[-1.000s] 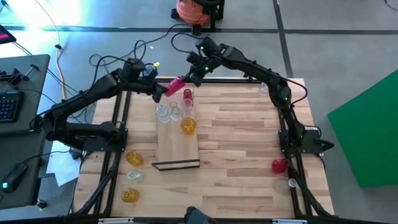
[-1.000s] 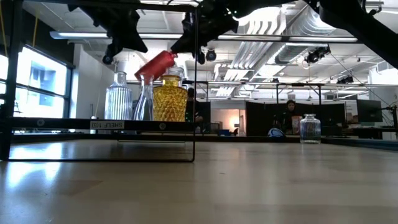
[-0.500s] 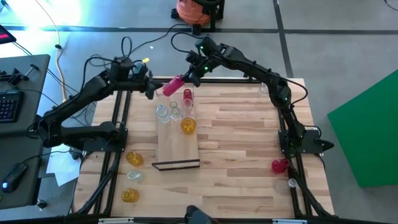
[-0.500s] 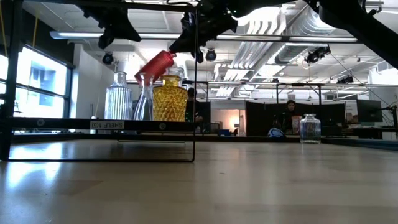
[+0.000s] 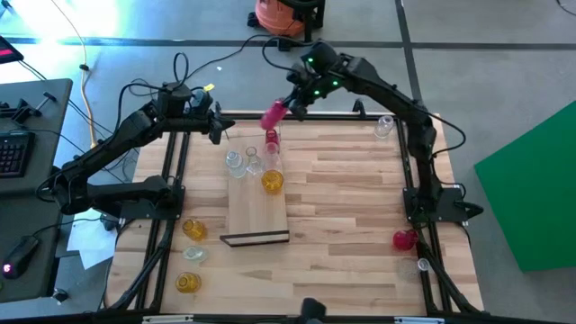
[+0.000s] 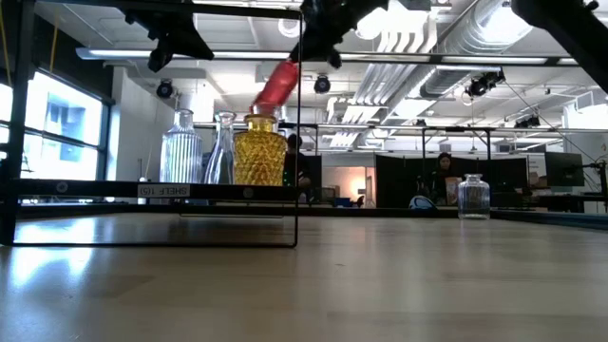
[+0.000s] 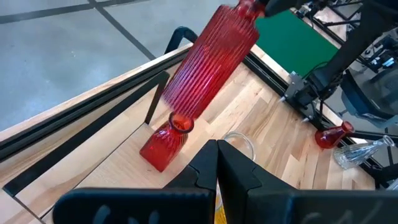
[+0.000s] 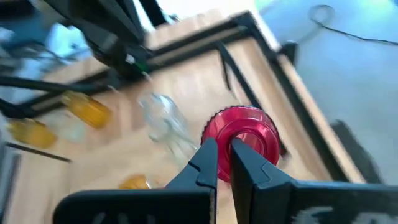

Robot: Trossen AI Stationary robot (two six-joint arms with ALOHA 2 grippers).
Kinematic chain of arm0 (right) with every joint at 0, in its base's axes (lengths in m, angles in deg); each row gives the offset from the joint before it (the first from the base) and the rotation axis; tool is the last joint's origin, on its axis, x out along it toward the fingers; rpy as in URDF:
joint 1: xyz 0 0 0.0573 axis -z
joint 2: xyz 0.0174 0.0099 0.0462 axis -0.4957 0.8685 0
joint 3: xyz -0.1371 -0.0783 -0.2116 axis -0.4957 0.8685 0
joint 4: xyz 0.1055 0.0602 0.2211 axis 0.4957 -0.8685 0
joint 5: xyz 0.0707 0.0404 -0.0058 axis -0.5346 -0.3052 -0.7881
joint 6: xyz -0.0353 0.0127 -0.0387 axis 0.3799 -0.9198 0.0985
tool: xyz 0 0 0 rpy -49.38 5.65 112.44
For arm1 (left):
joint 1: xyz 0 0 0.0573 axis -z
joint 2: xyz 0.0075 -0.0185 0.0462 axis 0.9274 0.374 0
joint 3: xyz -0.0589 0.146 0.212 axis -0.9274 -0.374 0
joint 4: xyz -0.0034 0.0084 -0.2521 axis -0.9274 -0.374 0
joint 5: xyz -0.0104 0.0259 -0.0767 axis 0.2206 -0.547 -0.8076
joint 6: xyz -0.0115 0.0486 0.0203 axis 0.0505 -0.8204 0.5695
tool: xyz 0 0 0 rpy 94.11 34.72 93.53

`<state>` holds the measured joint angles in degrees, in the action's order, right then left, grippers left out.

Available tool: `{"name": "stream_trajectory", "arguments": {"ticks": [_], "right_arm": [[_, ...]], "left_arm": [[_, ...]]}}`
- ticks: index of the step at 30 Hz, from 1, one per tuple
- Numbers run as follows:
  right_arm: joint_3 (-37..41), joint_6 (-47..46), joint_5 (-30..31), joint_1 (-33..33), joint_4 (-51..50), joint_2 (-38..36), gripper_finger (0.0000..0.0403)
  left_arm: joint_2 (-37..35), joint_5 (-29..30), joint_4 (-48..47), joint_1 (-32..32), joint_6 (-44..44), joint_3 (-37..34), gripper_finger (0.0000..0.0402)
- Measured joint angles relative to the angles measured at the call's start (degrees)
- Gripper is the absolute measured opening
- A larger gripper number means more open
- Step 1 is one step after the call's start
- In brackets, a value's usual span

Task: Sort vases onto shelf
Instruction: Put the bottom red vase on the shelf

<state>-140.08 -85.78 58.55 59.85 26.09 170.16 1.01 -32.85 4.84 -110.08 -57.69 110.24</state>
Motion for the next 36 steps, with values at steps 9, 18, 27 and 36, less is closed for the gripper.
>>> {"name": "stream_trajectory", "arguments": {"ticks": [9,18,27,36], "right_arm": [[0.1,0.3,3.8,0.1,-9.9,-3.0,0.0001],[0.2,1.8,7.7,-1.8,-13.9,-1.6,0.0001],[0.2,2.2,7.2,-2.6,-15.8,2.4,0.0001],[0.2,1.6,13.3,-6.1,-22.9,6.9,0.0000]], "left_arm": [[0.0,-0.1,0.0,0.0,-0.2,0.0,0.0000],[0.0,-0.2,0.0,0.1,-0.1,0.0,0.0000],[0.0,-0.6,0.1,0.2,0.3,0.0,0.0000],[-0.1,-0.7,0.0,0.2,0.4,0.0,0.0000]]}}
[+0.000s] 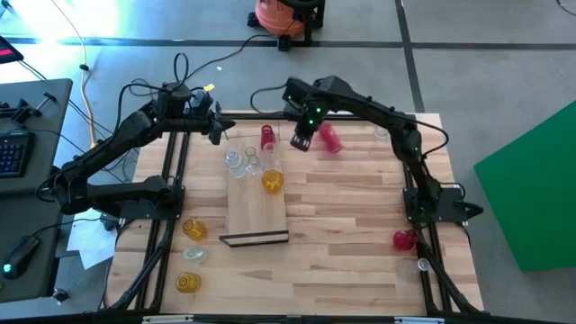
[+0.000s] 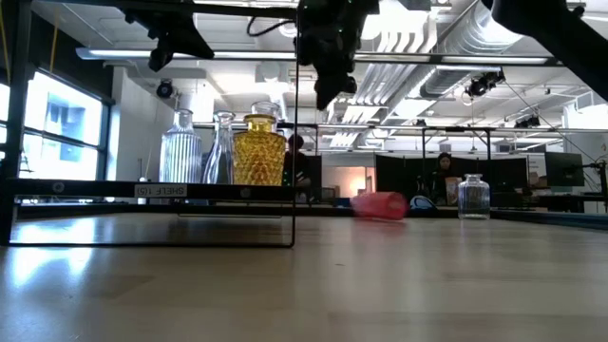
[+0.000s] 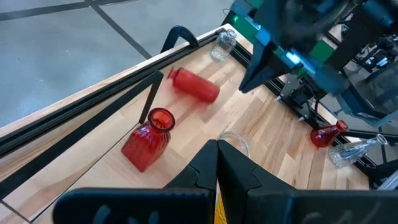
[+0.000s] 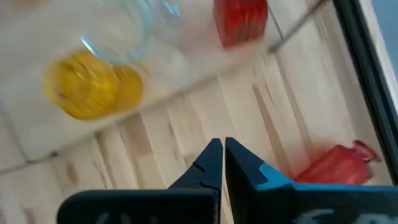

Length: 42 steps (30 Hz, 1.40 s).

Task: Sort vases onto shelf
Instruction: Put the bottom red vase on the shelf

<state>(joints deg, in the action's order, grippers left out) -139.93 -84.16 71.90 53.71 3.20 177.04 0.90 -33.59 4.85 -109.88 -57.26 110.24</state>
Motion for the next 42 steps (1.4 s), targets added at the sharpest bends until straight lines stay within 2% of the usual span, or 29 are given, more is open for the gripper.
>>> {"name": "stream_trajectory", "arguments": {"ticks": [6,13,19,25,28,32,39,42], "right_arm": [[0.0,-2.2,9.3,1.4,-7.1,0.7,0.0000],[0.2,-3.9,10.2,3.0,-7.7,0.7,0.0000],[6.7,-4.1,9.7,5.3,-7.8,0.6,0.0000],[18.4,-1.5,11.9,8.9,-7.9,0.6,0.0000],[23.0,1.6,12.1,10.9,-7.9,0.6,0.0000],[25.6,8.4,12.1,12.5,-7.9,0.7,0.0001],[19.9,25.9,14.0,12.1,-7.0,0.6,0.0032],[18.5,27.8,8.8,13.7,-4.1,0.0,0.0057]], "left_arm": [[0.0,-0.3,0.0,0.0,-0.5,0.0,0.0000],[0.0,-0.6,0.0,0.0,-1.4,0.0,0.0000],[-1.2,-2.9,-0.4,0.0,-3.1,0.0,0.0000],[-3.4,-3.0,-1.2,-0.1,-4.3,0.0,0.0000],[-4.2,-3.0,-2.1,-0.1,-4.5,0.0,0.0000],[-5.1,-3.0,-2.9,-0.2,-4.5,0.0,0.0000],[-5.4,-3.0,-3.2,-0.1,-3.1,0.0,0.0000],[-5.5,-3.0,-3.2,-0.1,-2.4,0.0,0.0000]]}}
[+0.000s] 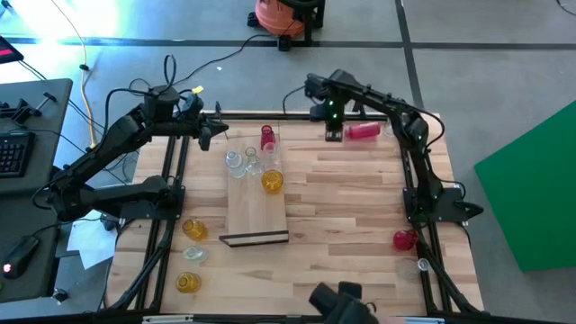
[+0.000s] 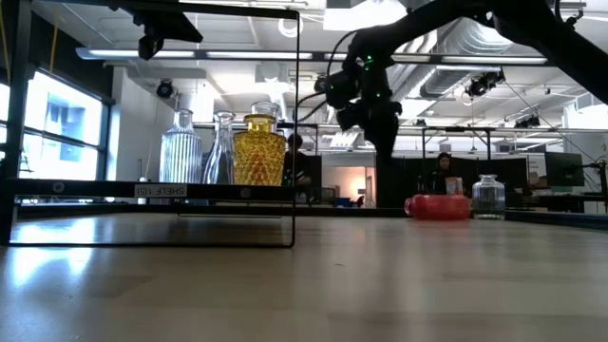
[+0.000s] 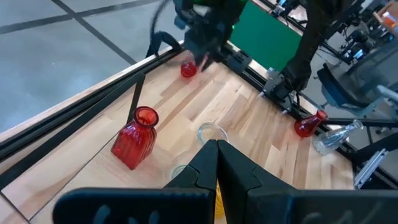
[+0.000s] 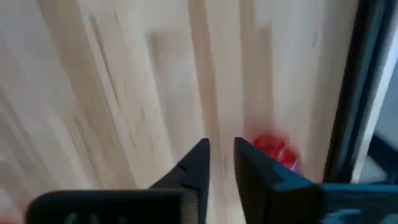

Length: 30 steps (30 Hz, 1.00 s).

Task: Sort vases onto shelf
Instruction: Put the bottom red vase on the shelf

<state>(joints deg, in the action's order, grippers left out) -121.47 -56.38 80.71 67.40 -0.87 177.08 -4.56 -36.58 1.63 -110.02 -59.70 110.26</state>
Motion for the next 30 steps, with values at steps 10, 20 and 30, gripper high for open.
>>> {"name": "stream_trajectory", "arguments": {"ticks": [10,20,30], "right_arm": [[-0.1,1.5,-4.5,7.4,-3.5,-0.2,0.0172],[0.3,-1.1,-1.0,5.7,-3.7,-0.1,0.0194],[0.3,-25.7,-3.5,-1.4,-3.7,-0.2,0.0194]], "left_arm": [[-0.2,0.0,0.0,0.0,1.4,0.0,0.0000],[-0.2,-2.8,0.0,0.7,-2.2,0.0,0.0000],[-0.6,-3.5,-0.1,3.9,-3.3,0.0,0.0000]]}}
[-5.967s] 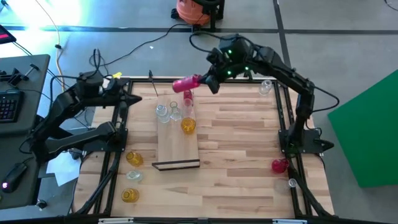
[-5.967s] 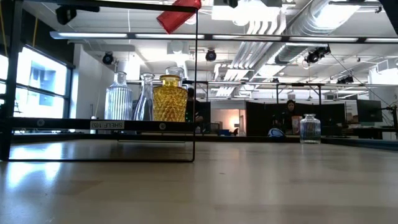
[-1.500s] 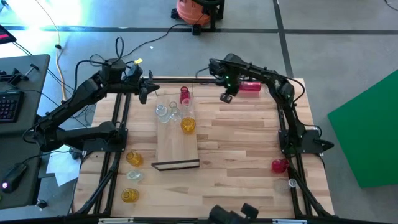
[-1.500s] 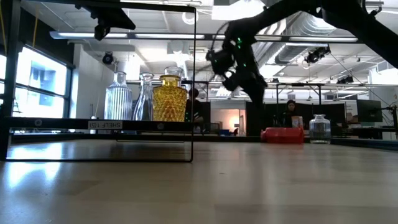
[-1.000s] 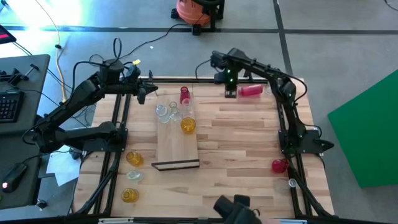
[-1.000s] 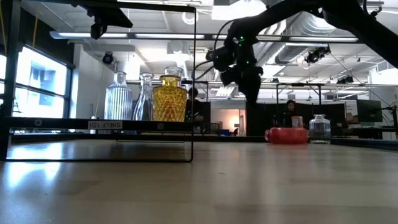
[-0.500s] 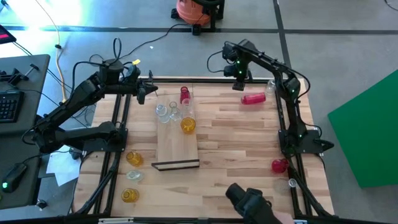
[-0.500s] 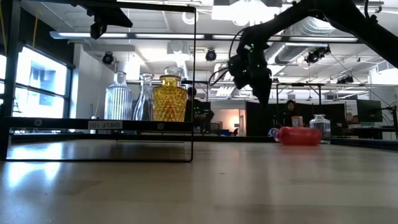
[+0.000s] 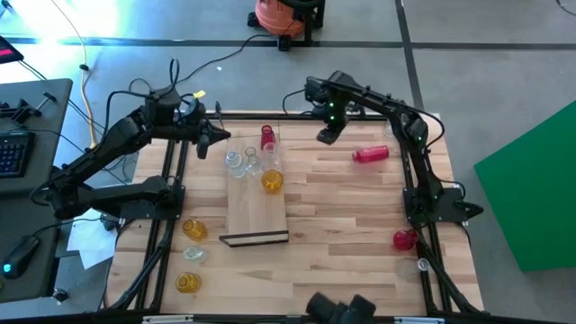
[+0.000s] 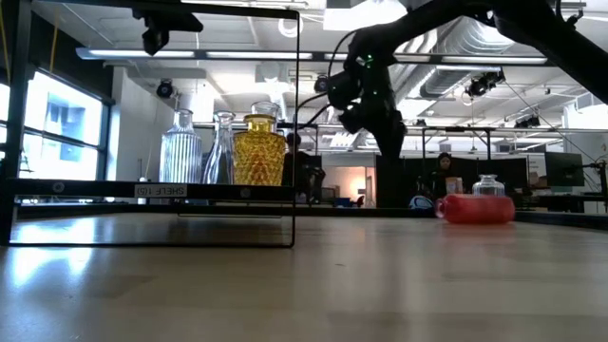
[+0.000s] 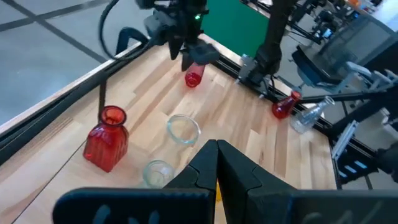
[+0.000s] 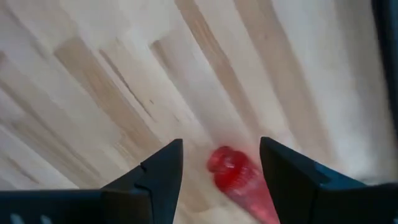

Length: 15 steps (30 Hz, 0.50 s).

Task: Sort vases onto shelf
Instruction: Put the bottom red vase on the shelf

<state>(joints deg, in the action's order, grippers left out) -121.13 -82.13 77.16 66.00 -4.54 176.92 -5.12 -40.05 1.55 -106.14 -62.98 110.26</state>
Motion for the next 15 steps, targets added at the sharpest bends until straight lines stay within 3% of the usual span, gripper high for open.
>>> {"name": "stream_trajectory", "arguments": {"ticks": [7,15], "right_arm": [[0.0,-21.5,-0.2,-8.3,0.0,-5.2,0.0192],[0.0,-34.6,2.6,-27.0,0.0,-15.0,0.0158]], "left_arm": [[-0.2,-1.4,-0.6,2.9,-1.7,0.0,0.0000],[-1.0,-3.5,-0.6,3.4,-3.4,0.0,0.0000]]}}
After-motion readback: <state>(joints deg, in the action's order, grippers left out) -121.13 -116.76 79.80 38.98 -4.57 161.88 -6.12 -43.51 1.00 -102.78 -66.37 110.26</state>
